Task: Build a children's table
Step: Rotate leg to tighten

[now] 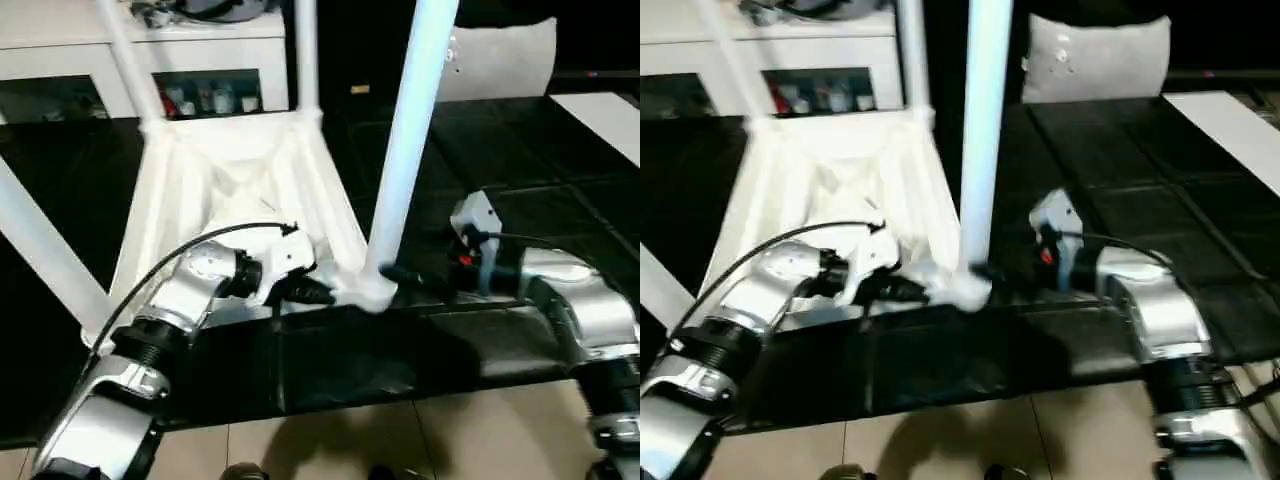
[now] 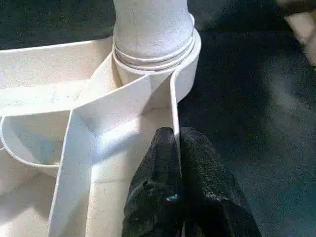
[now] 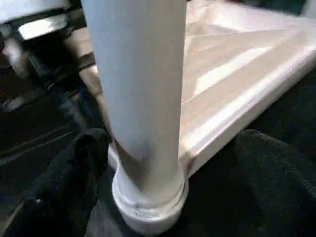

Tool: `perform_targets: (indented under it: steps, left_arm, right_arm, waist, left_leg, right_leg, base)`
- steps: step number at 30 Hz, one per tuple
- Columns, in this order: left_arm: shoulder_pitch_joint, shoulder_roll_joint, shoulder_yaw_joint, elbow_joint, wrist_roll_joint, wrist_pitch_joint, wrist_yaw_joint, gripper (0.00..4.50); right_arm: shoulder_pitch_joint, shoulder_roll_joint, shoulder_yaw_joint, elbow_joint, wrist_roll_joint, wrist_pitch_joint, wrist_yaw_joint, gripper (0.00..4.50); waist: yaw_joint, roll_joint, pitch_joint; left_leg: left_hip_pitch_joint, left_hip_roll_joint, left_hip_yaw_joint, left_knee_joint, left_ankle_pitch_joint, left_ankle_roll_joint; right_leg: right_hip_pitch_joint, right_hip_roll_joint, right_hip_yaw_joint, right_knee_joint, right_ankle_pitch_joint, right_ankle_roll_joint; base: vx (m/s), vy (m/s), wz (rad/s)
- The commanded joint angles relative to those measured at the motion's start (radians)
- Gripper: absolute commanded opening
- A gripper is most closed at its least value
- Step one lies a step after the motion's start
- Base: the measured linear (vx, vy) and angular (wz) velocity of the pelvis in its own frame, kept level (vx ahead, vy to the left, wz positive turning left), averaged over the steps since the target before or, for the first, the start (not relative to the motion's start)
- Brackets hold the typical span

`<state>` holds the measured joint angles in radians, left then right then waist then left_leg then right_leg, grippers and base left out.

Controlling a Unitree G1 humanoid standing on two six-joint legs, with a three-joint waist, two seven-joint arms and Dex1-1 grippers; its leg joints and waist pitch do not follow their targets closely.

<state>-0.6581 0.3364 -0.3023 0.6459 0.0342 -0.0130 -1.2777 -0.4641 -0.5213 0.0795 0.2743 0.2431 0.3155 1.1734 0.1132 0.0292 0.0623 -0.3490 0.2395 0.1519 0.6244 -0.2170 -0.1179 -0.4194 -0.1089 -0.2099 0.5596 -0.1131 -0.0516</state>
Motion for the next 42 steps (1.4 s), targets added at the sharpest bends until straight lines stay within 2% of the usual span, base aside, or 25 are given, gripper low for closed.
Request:
perform_targets:
  steps: [1, 2, 3, 4, 9, 11, 12, 19, 23, 26, 28, 32, 36, 38, 40, 42]
  left_arm:
    - [-0.040, -0.003, -0.020, -0.034, -0.032, -0.075, -0.096, 0.00]
    - [-0.042, 0.001, -0.024, -0.032, -0.035, -0.081, -0.115, 0.00]
    - [-0.043, 0.004, -0.027, -0.029, -0.038, -0.086, -0.127, 0.00]
    - [-0.043, 0.010, -0.035, -0.030, -0.040, -0.095, -0.146, 0.00]
    - [-0.043, 0.019, -0.053, -0.030, -0.038, -0.125, -0.187, 0.00]
    - [-0.043, 0.019, -0.054, -0.029, -0.037, -0.131, -0.196, 0.00]
    - [-0.043, 0.017, -0.055, -0.030, -0.037, -0.138, -0.206, 0.00]
    - [-0.046, 0.015, -0.059, -0.028, -0.040, -0.152, -0.217, 0.00]
    - [-0.046, 0.015, -0.059, -0.024, -0.039, -0.159, -0.217, 0.00]
    - [-0.047, 0.014, -0.057, -0.020, -0.036, -0.162, -0.216, 0.00]
    - [-0.050, 0.014, -0.056, -0.015, -0.035, -0.164, -0.215, 0.00]
    - [-0.050, 0.011, -0.051, -0.010, -0.036, -0.157, -0.204, 0.00]
    - [-0.045, -0.010, -0.032, -0.035, -0.032, -0.068, -0.123, 0.00]
    - [-0.045, -0.028, -0.019, -0.049, -0.038, -0.024, -0.085, 0.00]
    - [-0.044, -0.041, -0.015, -0.064, -0.034, 0.012, -0.052, 0.00]
    - [-0.040, -0.075, -0.007, -0.102, -0.021, 0.096, 0.031, 0.00]
  right_arm:
    - [-0.011, -0.022, 0.020, 0.005, 0.019, -0.019, 0.085, 4.45]
    - [-0.012, -0.029, 0.027, 0.009, 0.027, -0.016, 0.118, 4.45]
    - [-0.014, -0.032, 0.031, 0.014, 0.032, -0.014, 0.137, 4.28]
    - [-0.016, -0.034, 0.040, 0.018, 0.034, -0.017, 0.159, 4.28]
    - [-0.021, -0.026, 0.072, 0.035, 0.036, -0.036, 0.210, 3.94]
    - [-0.024, -0.023, 0.078, 0.044, 0.040, -0.039, 0.225, 3.81]
    - [-0.027, -0.017, 0.083, 0.053, 0.044, -0.032, 0.250, 3.65]
    - [-0.028, -0.012, 0.102, 0.075, 0.046, -0.039, 0.280, 3.08]
    - [-0.026, -0.003, 0.109, 0.081, 0.045, -0.049, 0.291, 2.65]
    - [-0.023, 0.005, 0.113, 0.087, 0.039, -0.056, 0.294, 2.52]
    - [-0.021, 0.013, 0.116, 0.090, 0.038, -0.059, 0.295, 2.27]
    - [-0.007, 0.016, 0.115, 0.071, 0.054, -0.038, 0.301, 2.06]
    - [0.033, 0.036, 0.076, 0.003, 0.101, 0.051, 0.223, 1.99]
    - [0.043, 0.050, 0.061, -0.013, 0.103, 0.067, 0.178, 1.98]
    - [0.052, 0.064, 0.054, -0.027, 0.092, 0.092, 0.123, 1.98]
    - [0.063, 0.126, 0.046, -0.053, 0.053, 0.153, -0.036, 1.98]
  waist:
    - [-0.011, 0.001, -0.086]
    - [-0.012, -0.007, -0.088]
    - [-0.008, -0.005, -0.090]
    - [-0.007, -0.009, -0.091]
    - [0.007, -0.010, -0.098]
    - [0.011, -0.011, -0.102]
    - [0.014, -0.010, -0.100]
    - [0.021, -0.011, -0.095]
    - [0.021, -0.012, -0.095]
    - [0.021, -0.011, -0.096]
    - [0.022, -0.010, -0.097]
    - [0.021, -0.010, -0.095]
    - [0.023, -0.008, -0.094]
    - [0.020, -0.010, -0.093]
    - [0.016, -0.011, -0.090]
    - [0.006, -0.009, -0.086]
  left_leg:
    - [0.014, -0.008, 0.016, -0.069, -0.233, 0.081]
    - [0.012, -0.007, 0.016, -0.070, -0.228, 0.080]
    - [0.010, -0.006, 0.015, -0.072, -0.214, 0.081]
    - [0.008, -0.005, 0.016, -0.073, -0.199, 0.084]
    - [-0.001, 0.001, 0.016, -0.072, -0.109, 0.095]
    - [-0.007, 0.001, 0.016, -0.071, -0.076, 0.101]
    - [-0.008, 0.002, 0.017, -0.070, -0.070, 0.103]
    - [-0.002, 0.000, 0.020, -0.073, -0.102, 0.084]
    - [-0.004, -0.002, 0.019, -0.073, -0.108, 0.079]
    - [-0.004, -0.001, 0.019, -0.073, -0.096, 0.082]
    - [-0.004, 0.000, 0.018, -0.073, -0.092, 0.083]
    - [-0.004, 0.000, 0.019, -0.074, -0.102, 0.081]
    - [-0.002, 0.001, 0.019, -0.074, -0.096, 0.076]
    - [-0.003, -0.002, 0.019, -0.075, -0.111, 0.068]
    - [-0.003, -0.005, 0.020, -0.074, -0.121, 0.059]
    - [-0.002, -0.011, 0.018, -0.074, -0.139, 0.044]
  right_leg:
    - [0.069, -0.033, 0.037, -0.100, -0.511, 0.021]
    - [0.071, -0.035, 0.039, -0.096, -0.500, 0.015]
    - [0.073, -0.038, 0.044, -0.090, -0.479, -0.002]
    - [0.073, -0.039, 0.049, -0.085, -0.462, -0.019]
    - [0.075, -0.046, 0.070, -0.054, -0.359, -0.082]
    - [0.079, -0.046, 0.072, -0.045, -0.323, -0.093]
    - [0.078, -0.046, 0.073, -0.044, -0.317, -0.097]
    - [0.076, -0.045, 0.071, -0.056, -0.388, -0.072]
    - [0.077, -0.045, 0.069, -0.060, -0.406, -0.057]
    - [0.077, -0.044, 0.070, -0.057, -0.390, -0.061]
    - [0.077, -0.045, 0.070, -0.055, -0.384, -0.065]
    - [0.077, -0.044, 0.070, -0.057, -0.389, -0.065]
    - [0.077, -0.044, 0.071, -0.060, -0.392, -0.058]
    - [0.078, -0.043, 0.067, -0.064, -0.420, -0.046]
    - [0.079, -0.043, 0.063, -0.072, -0.455, -0.026]
    - [0.077, -0.043, 0.054, -0.082, -0.498, -0.001]
  base:
    - [0.000, 0.000, 0.00]
    - [0.000, 0.000, 0.00]
    - [0.000, 0.000, 0.00]
    - [0.000, 0.000, 0.00]
    - [0.000, 0.000, 0.00]
    - [0.000, 0.000, 0.00]
    - [0.000, 0.000, 0.00]
    - [0.000, 0.000, 0.00]
    - [0.000, 0.000, 0.00]
    - [0.000, 0.000, 0.00]
    - [0.000, 0.000, 0.00]
    - [0.000, 0.000, 0.00]
    - [0.000, 0.000, 0.00]
    - [0.000, 0.000, 0.00]
    - [0.000, 0.000, 0.00]
    - [0.000, 0.000, 0.00]
